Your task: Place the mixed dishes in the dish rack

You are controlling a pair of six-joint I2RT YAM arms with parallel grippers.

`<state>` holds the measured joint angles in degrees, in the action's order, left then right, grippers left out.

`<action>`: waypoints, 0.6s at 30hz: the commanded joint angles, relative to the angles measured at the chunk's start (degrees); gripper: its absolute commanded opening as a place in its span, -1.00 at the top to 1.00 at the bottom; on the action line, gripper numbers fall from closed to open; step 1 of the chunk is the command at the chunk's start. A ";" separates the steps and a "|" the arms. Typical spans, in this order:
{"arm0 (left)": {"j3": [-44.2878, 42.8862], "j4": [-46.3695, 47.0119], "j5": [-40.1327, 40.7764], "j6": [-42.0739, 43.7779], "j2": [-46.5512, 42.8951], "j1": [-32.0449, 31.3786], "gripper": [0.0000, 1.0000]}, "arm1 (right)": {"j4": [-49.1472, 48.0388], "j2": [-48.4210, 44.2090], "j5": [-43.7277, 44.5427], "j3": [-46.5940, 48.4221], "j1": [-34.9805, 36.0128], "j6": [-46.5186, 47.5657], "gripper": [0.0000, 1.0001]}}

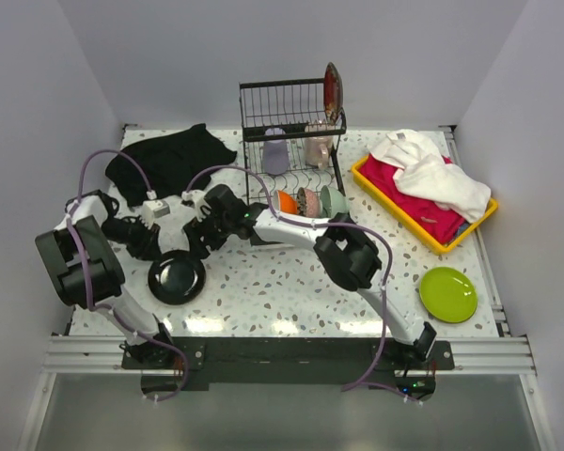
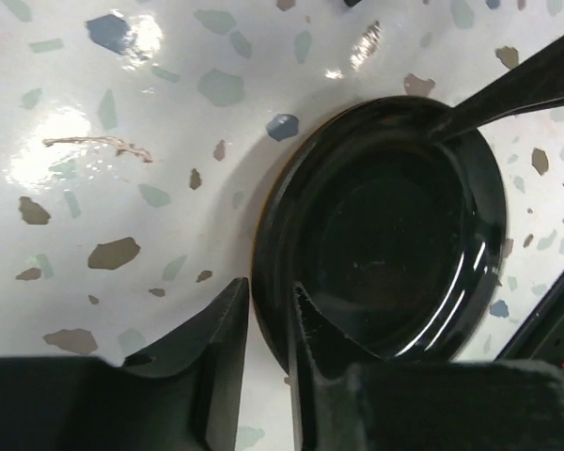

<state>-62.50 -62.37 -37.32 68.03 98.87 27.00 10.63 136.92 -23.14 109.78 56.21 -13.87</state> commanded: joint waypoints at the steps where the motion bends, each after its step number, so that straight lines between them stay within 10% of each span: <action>1: 0.97 7.16 -1.00 -3.34 -4.55 0.59 0.36 | 1.40 -0.34 8.09 4.48 0.04 3.14 -0.33; 5: 2.21 9.21 0.84 -3.96 -13.94 0.86 0.47 | 1.41 -2.09 8.55 3.17 -0.13 2.71 -0.33; 9: 3.35 -2.56 2.60 6.12 -16.25 1.91 1.00 | 0.35 -3.24 6.27 1.93 0.04 1.04 -0.34; 18: 13.98 -6.02 8.84 11.78 -15.64 3.41 1.00 | -0.88 -1.48 3.01 2.55 0.04 -1.77 -0.33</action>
<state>-50.48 -66.70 -29.78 76.05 83.15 30.15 12.23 137.51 -18.11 111.15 56.18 -13.80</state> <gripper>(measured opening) 0.012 0.668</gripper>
